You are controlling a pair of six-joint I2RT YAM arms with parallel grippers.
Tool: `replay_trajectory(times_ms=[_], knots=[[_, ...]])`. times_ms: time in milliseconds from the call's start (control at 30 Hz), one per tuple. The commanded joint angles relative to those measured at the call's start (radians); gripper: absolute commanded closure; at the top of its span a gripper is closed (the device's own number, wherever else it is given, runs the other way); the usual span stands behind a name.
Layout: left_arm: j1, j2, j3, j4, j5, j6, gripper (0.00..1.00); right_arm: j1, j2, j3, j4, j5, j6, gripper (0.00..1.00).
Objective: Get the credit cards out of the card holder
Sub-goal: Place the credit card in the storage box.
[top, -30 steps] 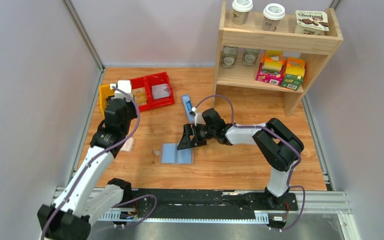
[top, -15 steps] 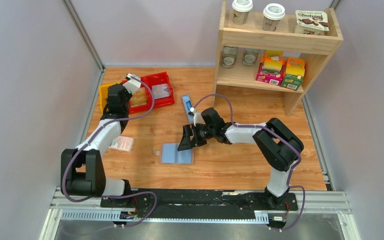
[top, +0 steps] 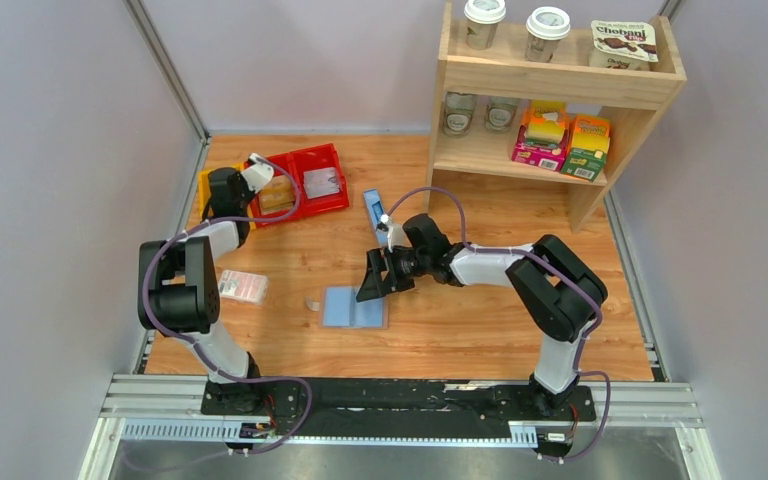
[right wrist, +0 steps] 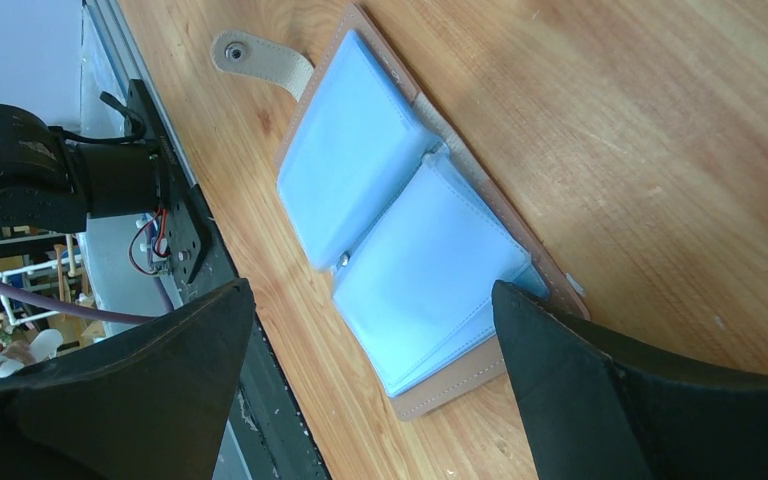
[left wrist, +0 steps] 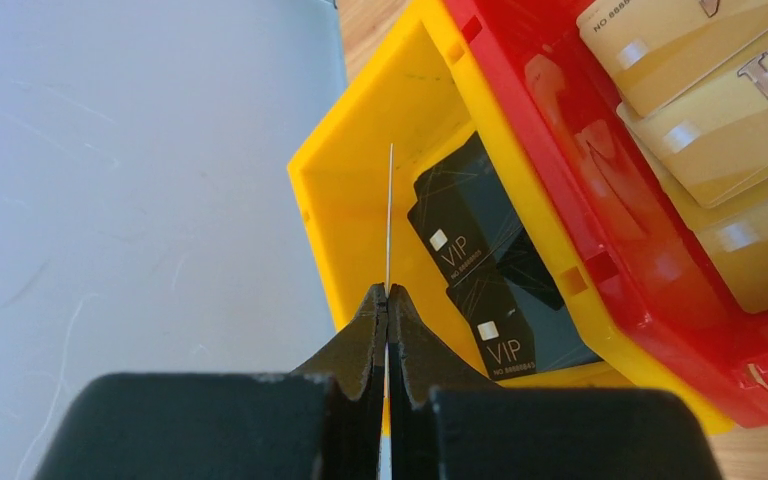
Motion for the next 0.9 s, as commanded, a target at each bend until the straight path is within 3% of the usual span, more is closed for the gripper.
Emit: replay_trajectory(times_ms=[0, 300, 567, 700, 867], knots=[[0.011, 0.012, 0.004, 0.083, 0.046, 0.017, 0.99, -0.022, 0.049, -0.003, -0.090, 0.061, -0.041, 0.00], [0.017, 0.002, -0.071, 0.100, 0.026, -0.026, 0.81, -0.032, 0.048, -0.014, -0.070, 0.047, -0.031, 0.00], [0.017, -0.090, -0.105, 0.067, -0.004, -0.096, 0.75, -0.032, 0.037, -0.020, -0.062, 0.045, -0.025, 0.00], [0.009, -0.233, -0.091, -0.026, -0.007, -0.268, 0.69, -0.032, 0.020, -0.017, -0.067, 0.049, -0.021, 0.00], [-0.060, -0.382, 0.038, -0.402, -0.050, -0.611, 0.65, -0.031, 0.002, -0.006, -0.094, 0.059, 0.004, 0.00]])
